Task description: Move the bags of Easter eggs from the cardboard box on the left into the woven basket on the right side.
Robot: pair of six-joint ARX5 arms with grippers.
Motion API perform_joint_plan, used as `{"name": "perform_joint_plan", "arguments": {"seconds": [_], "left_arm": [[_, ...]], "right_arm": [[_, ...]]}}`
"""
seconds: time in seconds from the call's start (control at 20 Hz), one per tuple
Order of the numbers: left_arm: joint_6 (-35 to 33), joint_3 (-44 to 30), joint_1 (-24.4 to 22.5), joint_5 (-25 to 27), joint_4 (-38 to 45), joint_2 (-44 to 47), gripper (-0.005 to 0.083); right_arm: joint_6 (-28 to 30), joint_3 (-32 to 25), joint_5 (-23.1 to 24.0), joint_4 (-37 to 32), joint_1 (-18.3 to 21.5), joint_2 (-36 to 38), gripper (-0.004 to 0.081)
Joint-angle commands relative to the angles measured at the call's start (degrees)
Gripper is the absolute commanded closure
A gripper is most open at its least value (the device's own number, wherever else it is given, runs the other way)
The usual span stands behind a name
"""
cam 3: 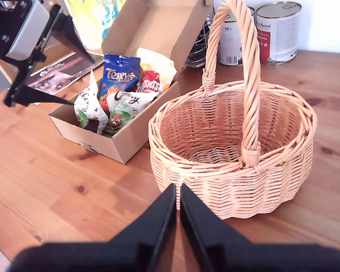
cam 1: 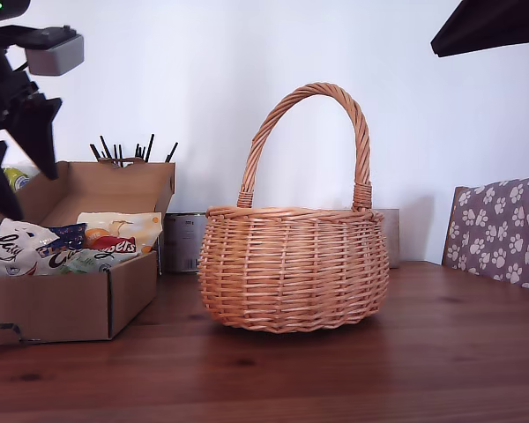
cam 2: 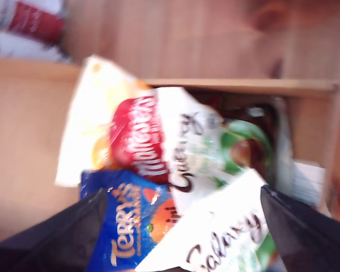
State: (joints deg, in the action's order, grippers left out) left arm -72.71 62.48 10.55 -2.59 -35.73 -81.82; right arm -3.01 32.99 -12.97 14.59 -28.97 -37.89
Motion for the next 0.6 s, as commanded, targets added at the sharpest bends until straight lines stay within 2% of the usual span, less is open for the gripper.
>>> {"name": "perform_joint_plan", "arguments": {"seconds": [0.0, 0.2, 0.3, 0.5, 0.55], "left_arm": [[10.2, 0.4, -0.2, 0.5, 0.3, -0.4, -0.0014], [46.4, 1.9, 1.1, 0.1, 1.8, -0.4, -0.0014], [64.3, 2.1, 2.3, 1.8, 3.2, -0.4, -0.0014], [92.2, 2.2, 2.7, 9.8, 4.7, -1.4, -0.0014], [96.1, 2.2, 2.7, 11.5, 4.7, -2.1, -0.0011]], "right_arm": [[0.3, 0.1, -0.2, -0.3, -0.3, -0.2, 0.0782], [0.3, 0.1, -0.2, -0.2, -0.3, -0.2, 0.0782], [0.5, 0.1, -0.2, -0.2, -0.3, -0.2, 0.0782], [0.5, 0.1, -0.2, -0.2, -0.3, -0.2, 0.0782], [0.5, 0.1, -0.2, -0.2, -0.3, -0.2, 0.0782]]}}
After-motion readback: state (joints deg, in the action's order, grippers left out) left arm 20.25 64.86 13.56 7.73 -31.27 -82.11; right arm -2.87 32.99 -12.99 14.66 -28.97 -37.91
